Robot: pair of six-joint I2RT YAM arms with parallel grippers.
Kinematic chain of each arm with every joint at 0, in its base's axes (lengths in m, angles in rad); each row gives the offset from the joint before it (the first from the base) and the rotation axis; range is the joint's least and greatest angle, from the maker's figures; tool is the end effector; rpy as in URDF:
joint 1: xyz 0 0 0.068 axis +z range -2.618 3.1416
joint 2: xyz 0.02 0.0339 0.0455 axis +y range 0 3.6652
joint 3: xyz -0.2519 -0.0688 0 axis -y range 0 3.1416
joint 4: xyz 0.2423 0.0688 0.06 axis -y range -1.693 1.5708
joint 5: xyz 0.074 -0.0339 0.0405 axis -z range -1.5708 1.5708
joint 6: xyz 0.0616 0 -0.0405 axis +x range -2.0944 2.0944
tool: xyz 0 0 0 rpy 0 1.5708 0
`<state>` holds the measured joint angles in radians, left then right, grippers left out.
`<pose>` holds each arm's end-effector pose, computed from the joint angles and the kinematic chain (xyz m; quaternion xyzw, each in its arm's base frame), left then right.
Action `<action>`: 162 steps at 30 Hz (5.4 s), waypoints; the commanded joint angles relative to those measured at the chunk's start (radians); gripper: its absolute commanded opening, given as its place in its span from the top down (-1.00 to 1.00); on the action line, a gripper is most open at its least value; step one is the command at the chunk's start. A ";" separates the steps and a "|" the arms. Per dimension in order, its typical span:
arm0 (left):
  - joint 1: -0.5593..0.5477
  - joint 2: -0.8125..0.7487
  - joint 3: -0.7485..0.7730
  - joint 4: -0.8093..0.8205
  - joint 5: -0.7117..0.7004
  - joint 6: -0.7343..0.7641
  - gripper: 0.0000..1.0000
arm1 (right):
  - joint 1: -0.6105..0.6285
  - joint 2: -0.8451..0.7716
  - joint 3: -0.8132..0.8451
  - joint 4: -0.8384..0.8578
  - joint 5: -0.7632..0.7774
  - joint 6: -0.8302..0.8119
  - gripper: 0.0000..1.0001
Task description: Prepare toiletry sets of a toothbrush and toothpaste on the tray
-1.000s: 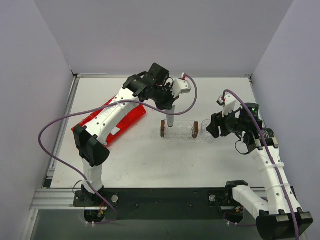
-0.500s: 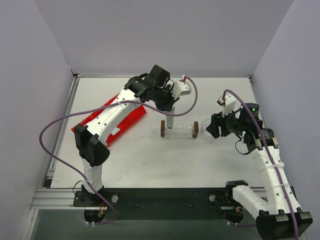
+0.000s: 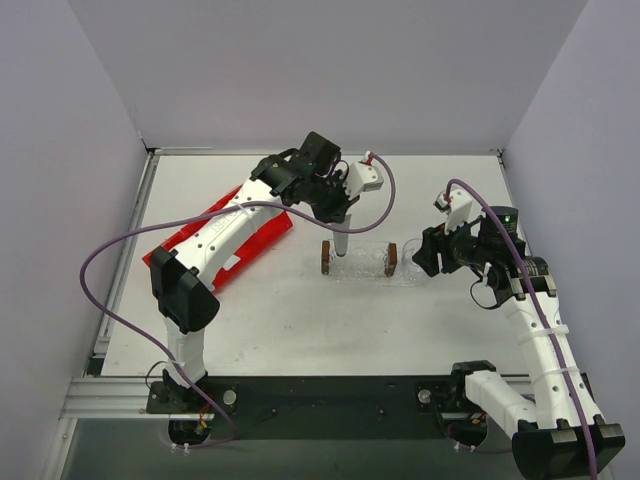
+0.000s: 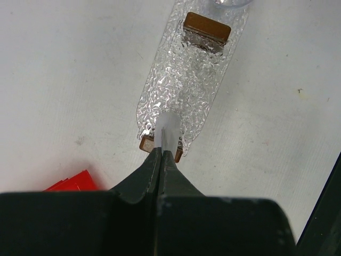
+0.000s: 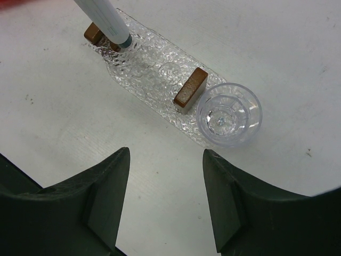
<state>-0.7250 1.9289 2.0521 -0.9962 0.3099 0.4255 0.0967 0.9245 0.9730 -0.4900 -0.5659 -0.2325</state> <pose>0.3069 -0.2970 0.3371 0.5494 0.7504 -0.1938 0.3123 0.2171 0.0542 0.3324 -0.2803 0.7757 0.2004 0.5287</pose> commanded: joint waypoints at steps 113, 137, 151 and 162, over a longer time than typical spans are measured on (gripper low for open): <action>-0.004 0.019 -0.096 0.139 0.041 -0.016 1.00 | -0.037 -0.016 -0.017 0.013 -0.054 0.012 -0.04; -0.002 0.016 -0.119 0.153 0.046 -0.010 1.00 | -0.037 -0.012 -0.016 0.013 -0.057 0.012 -0.04; -0.007 0.013 -0.084 0.100 0.040 0.001 0.61 | -0.037 -0.009 -0.016 0.013 -0.055 0.015 -0.04; -0.008 -0.025 -0.064 0.091 0.009 0.001 -0.20 | -0.038 -0.004 -0.017 0.011 -0.055 0.016 -0.04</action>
<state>-0.7265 1.9594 1.9327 -0.9005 0.3218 0.4259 0.0650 0.9245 0.9607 -0.4900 -0.5957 -0.2268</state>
